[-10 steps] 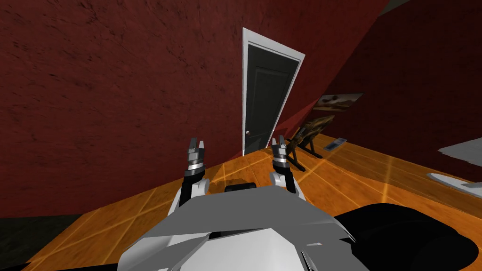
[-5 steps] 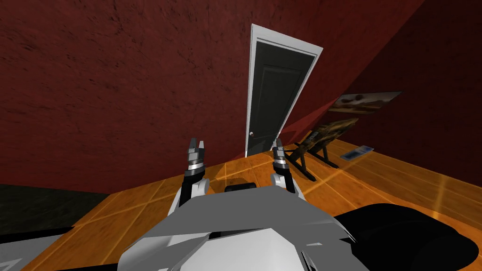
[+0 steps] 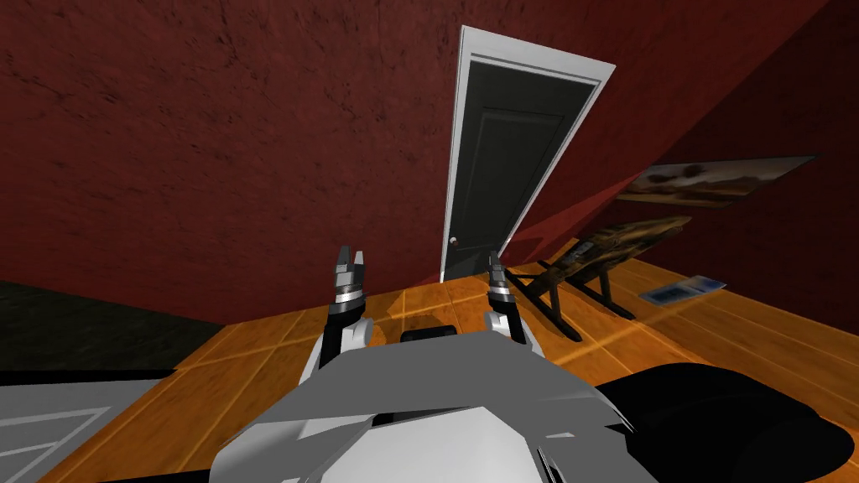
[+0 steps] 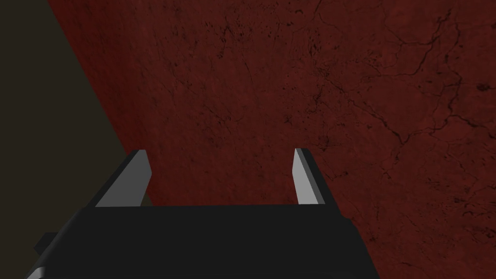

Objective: Pull the door open

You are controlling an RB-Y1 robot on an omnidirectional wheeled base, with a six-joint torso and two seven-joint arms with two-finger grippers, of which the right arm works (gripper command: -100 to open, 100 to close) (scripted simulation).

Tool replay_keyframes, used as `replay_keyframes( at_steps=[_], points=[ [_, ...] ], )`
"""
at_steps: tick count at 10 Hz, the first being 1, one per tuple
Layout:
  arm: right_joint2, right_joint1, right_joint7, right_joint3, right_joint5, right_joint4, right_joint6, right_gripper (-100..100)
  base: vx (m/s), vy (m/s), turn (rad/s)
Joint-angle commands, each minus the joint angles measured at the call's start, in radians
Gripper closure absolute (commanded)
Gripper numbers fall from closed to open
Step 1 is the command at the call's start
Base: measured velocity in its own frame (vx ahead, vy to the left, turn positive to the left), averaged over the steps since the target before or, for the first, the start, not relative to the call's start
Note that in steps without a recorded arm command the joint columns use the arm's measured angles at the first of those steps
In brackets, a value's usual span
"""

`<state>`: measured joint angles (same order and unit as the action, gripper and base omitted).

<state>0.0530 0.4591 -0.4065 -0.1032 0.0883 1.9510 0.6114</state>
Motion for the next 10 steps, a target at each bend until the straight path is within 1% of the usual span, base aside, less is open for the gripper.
replay_keyframes(
  at_steps=[1, 2, 3, 5, 6, 7, 8, 9, 10],
  points=[
    [0.003, -0.009, -0.05, -0.016, 0.0, -0.043, 0.008, -100, 0.062, -0.039, 0.223],
    [0.005, -0.011, -0.078, -0.025, -0.001, -0.069, 0.013, -100, 0.068, -0.068, 0.229],
    [0.005, -0.011, -0.088, -0.025, -0.001, -0.069, 0.013, -100, 0.044, -0.055, 0.062],
    [0.006, -0.016, -0.152, -0.046, -0.002, -0.123, 0.025, -100, 0.048, -0.043, 0.163],
    [0.006, -0.016, -0.158, -0.046, -0.002, -0.123, 0.025, -100, 0.043, -0.046, 0.083],
    [0.007, -0.019, -0.194, -0.056, -0.002, -0.15, 0.031, -100, 0.041, -0.049, 0.119],
    [0.007, -0.022, -0.221, -0.066, -0.003, -0.178, 0.036, -100, 0.054, -0.073, 0.224],
    [0.007, -0.022, -0.23, -0.066, -0.003, -0.178, 0.036, -100, 0.042, -0.054, 0.079],
    [0.007, -0.024, -0.266, -0.077, -0.003, -0.206, 0.042, -100, 0.041, -0.043, 0.123]
  ],
)
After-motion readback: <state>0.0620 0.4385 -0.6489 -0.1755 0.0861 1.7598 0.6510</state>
